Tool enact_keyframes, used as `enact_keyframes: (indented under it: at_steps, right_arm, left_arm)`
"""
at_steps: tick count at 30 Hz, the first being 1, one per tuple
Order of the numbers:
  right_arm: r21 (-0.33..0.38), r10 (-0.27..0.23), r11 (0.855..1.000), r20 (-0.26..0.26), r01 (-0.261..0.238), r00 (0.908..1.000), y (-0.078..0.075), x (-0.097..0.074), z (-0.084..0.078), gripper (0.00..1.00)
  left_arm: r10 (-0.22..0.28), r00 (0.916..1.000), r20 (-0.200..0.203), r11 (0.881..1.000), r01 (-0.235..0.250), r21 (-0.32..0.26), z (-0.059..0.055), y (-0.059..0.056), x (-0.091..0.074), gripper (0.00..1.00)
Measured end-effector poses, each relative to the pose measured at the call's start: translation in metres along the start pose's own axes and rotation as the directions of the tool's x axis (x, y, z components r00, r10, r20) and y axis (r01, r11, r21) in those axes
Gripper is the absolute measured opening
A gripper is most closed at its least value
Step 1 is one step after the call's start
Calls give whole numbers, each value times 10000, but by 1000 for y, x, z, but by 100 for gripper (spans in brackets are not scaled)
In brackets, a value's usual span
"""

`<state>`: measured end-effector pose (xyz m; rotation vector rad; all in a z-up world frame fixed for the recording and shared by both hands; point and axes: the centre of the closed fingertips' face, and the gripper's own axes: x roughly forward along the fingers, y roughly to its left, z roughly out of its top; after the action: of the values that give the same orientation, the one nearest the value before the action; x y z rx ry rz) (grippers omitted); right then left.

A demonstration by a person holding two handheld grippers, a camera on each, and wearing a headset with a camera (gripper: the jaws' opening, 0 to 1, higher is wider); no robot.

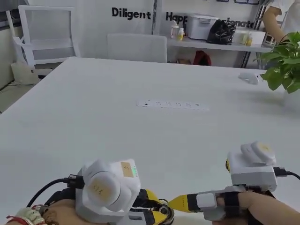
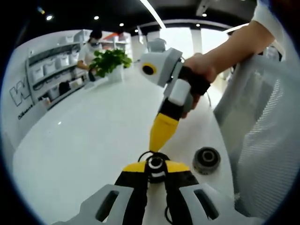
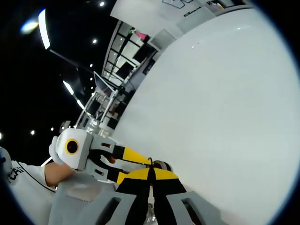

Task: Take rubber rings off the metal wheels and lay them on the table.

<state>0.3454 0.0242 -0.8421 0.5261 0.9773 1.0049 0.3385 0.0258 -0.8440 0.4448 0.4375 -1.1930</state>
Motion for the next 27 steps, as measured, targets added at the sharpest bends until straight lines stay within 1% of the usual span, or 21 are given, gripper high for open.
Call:
enact_keyframes:
  at_steps: [4,7,11,12,13,14,16,18,20,21,24,25,27]
  right_arm:
    - [57,25,10000,190,-26,9998,1,-1,5,0]
    - [78,24,10000,254,-26,9997,0,-3,6,0]
    - [87,-11,10000,390,8,9992,-1,-6,10,0]
    - [94,-9,10000,454,5,9990,0,-7,11,0]
    - [103,-5,9999,498,-1,9988,1,-7,12,0]
    - [128,11,9999,547,-18,9985,1,-7,13,0]
    - [134,70,9999,574,-78,9983,3,-8,14,0]
    - [44,113,9999,585,-116,9982,7,-7,15,0]
    - [-77,161,9998,574,-157,9982,10,-7,16,0]
    - [-146,186,9997,569,-177,9982,12,-6,16,0]
    - [-302,250,9993,524,-235,9983,17,-5,16,0]
    - [-345,284,9990,504,-266,9983,17,-4,16,0]
    - [-379,373,9987,480,-355,9982,19,-3,16,0]
  left_arm:
    - [1,9998,199,9999,1,-120,8,2,-5,16]
    - [16,9997,234,10000,-15,-60,12,3,-8,18]
    - [-91,9993,361,10000,91,-9,17,2,-12,26]
    - [-203,9990,406,9998,203,14,18,0,-14,28]
    - [-305,9984,476,9994,297,174,20,-2,-15,30]
    - [-376,9977,557,9983,350,468,23,-3,-16,31]
    - [-388,9975,598,9978,354,560,26,-4,-19,34]
    - [-438,9960,773,9978,397,537,32,-3,-24,36]
    - [-287,9935,1103,9988,240,436,40,2,-29,39]
    - [-44,9918,1278,9993,-5,379,45,7,-33,43]
    - [312,9871,1572,9994,-335,122,52,16,-43,51]
    - [418,9843,1715,9991,-417,-42,55,18,-47,53]
    - [484,9824,1806,9988,-471,-113,56,19,-52,53]
